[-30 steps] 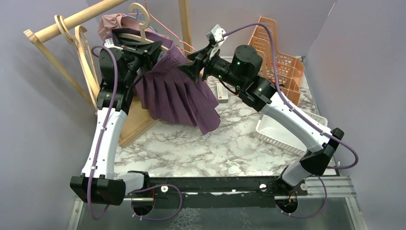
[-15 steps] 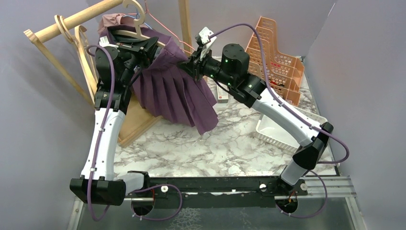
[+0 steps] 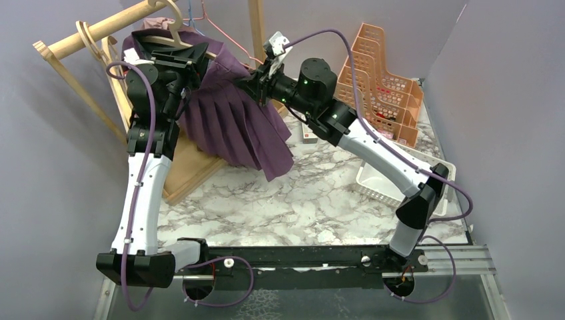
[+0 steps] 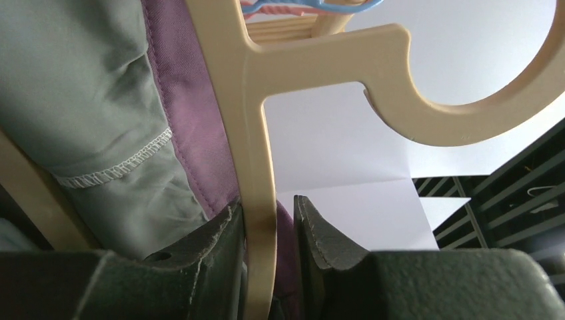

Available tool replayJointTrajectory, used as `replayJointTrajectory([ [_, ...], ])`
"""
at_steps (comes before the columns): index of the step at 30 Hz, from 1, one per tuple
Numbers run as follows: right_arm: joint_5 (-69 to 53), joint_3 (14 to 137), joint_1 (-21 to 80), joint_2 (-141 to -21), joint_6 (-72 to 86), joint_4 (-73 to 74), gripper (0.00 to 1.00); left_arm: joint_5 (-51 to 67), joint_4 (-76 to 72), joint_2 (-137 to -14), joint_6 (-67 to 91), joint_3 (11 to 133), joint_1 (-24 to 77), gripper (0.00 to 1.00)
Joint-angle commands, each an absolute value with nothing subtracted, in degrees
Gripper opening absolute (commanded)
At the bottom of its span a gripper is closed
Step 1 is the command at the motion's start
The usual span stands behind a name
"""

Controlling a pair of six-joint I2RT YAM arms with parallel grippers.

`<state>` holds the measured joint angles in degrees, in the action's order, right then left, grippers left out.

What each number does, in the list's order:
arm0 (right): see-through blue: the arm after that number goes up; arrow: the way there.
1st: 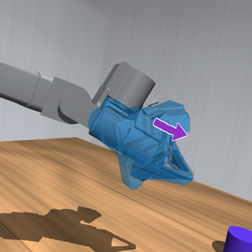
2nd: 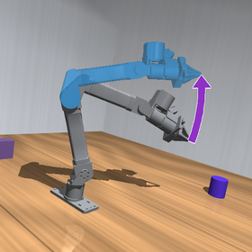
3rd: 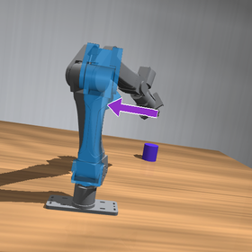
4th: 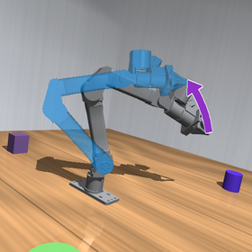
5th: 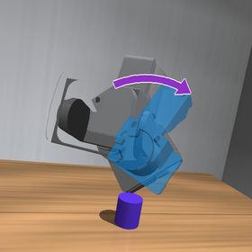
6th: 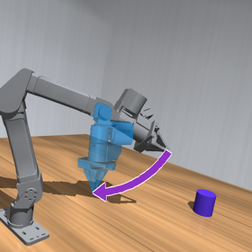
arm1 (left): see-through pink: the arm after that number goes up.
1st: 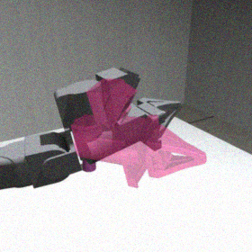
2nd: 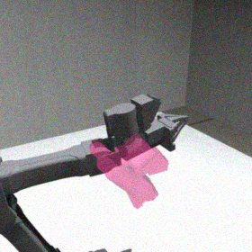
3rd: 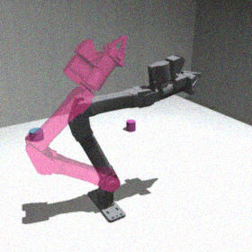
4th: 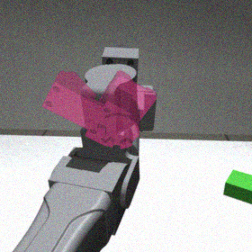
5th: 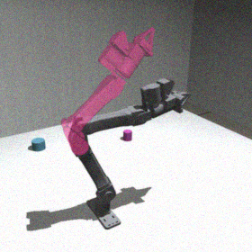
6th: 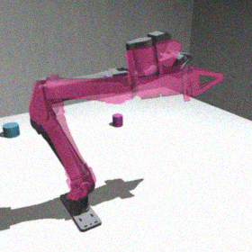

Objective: Place the skirt on the hanger
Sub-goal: Place the hanger on the clothesline.

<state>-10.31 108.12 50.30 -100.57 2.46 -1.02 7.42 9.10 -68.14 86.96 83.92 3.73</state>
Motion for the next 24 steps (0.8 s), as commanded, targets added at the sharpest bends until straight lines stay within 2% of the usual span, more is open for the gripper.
replayJointTrajectory([
  [1, -8.5, 112.3, 50.8, -102.6, 4.9, -8.9, 0.01, 5.2, 6.4, -66.2, 86.4, 86.7, 3.7, 0.34],
  [11, -3.7, 114.6, 50.9, -106.4, 11.3, -11.0, 0.01, 2.0, 9.7, -68.8, 82.2, 90.3, 2.9, 0.37],
  [24, 0.9, 124.7, 50.9, -112.6, 14.0, 1.8, 0.01, -9.2, 18.6, -67.7, 74.4, 93.1, 2.8, 0.4],
])
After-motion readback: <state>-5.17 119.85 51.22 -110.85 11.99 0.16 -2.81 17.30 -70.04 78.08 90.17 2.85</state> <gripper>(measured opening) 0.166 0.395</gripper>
